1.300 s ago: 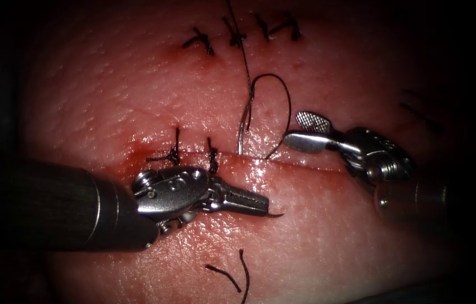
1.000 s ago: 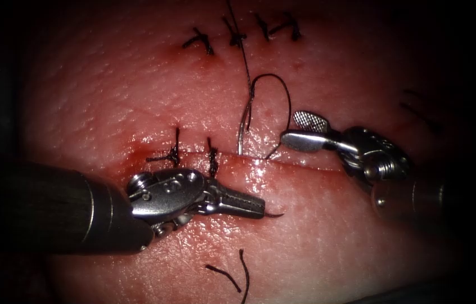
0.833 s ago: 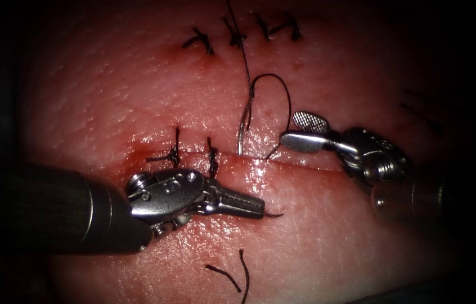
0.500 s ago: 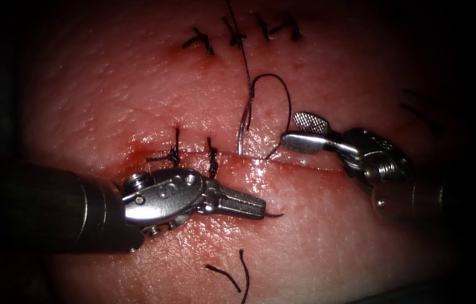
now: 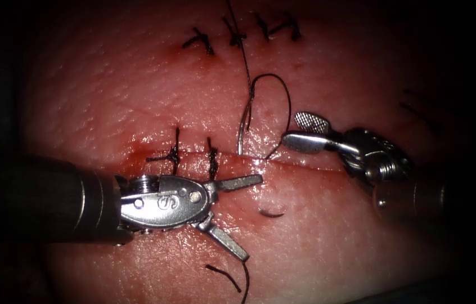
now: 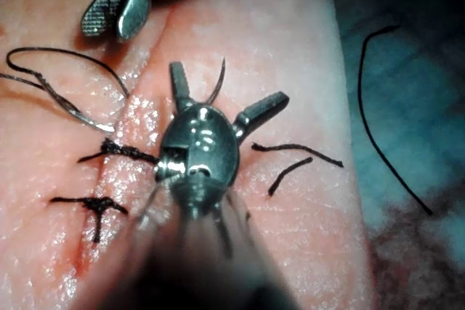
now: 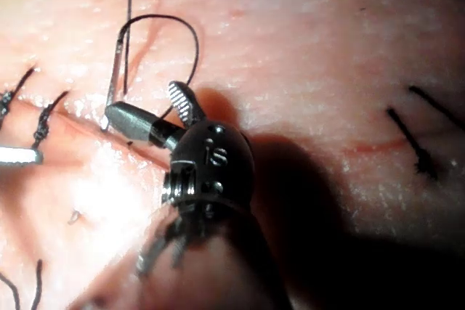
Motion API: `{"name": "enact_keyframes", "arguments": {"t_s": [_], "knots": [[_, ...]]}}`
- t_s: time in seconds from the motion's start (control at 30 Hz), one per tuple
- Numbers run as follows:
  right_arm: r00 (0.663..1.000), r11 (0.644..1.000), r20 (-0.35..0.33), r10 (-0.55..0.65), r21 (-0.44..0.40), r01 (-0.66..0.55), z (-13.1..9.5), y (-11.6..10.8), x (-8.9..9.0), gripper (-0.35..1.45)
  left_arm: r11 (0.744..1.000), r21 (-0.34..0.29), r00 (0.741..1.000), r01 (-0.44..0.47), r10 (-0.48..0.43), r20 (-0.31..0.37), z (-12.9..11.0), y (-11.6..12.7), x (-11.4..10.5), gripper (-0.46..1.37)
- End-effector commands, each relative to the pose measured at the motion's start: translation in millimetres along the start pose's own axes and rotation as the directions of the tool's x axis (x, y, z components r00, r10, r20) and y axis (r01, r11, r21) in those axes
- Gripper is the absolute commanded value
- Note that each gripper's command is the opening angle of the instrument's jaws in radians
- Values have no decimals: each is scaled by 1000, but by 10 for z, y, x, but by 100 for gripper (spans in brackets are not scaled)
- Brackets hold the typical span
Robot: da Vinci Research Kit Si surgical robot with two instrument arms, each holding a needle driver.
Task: Wound Closure
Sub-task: Pull needle through the wound with left end-effector
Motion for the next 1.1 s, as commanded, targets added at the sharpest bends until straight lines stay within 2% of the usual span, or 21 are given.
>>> {"name": "enact_keyframes", "arguments": {"t_s": [0.03, 0.2, 0.4, 0.57, 0.83, 1.07, 1.1], "knots": [[1000, 1000, 0, 0, 3, 0, 0, 0, 0, 102, 999, 33, 999, -40, 39, 27, 3, -1, -1, 83], [1000, 1000, 0, -1, 4, 1, -1, 0, 0, 102, 986, 140, 994, -94, 86, 66, 14, 0, -6, 80], [1000, 1000, 1, -1, 4, 1, -1, 0, 0, 102, 962, 205, 981, -182, 163, 103, 25, 1, -15, 78], [1000, 1000, 1, -1, 5, 1, -2, 1, -1, 102, 949, 238, 976, -207, 182, 122, 32, 4, -26, 77], [1000, 1000, 1, -4, 6, 4, -2, 1, -2, 101, 936, 250, 966, -247, 219, 135, 45, 4, -38, 70], [1000, 1000, 1, -6, 7, 6, -2, 1, -4, 101, 927, 254, 959, -275, 245, 144, 54, 3, -44, 37], [1000, 1000, 0, -6, 7, 6, -2, 2, -4, 101, 926, 257, 958, -277, 248, 143, 56, 2, -46, 17]]}}
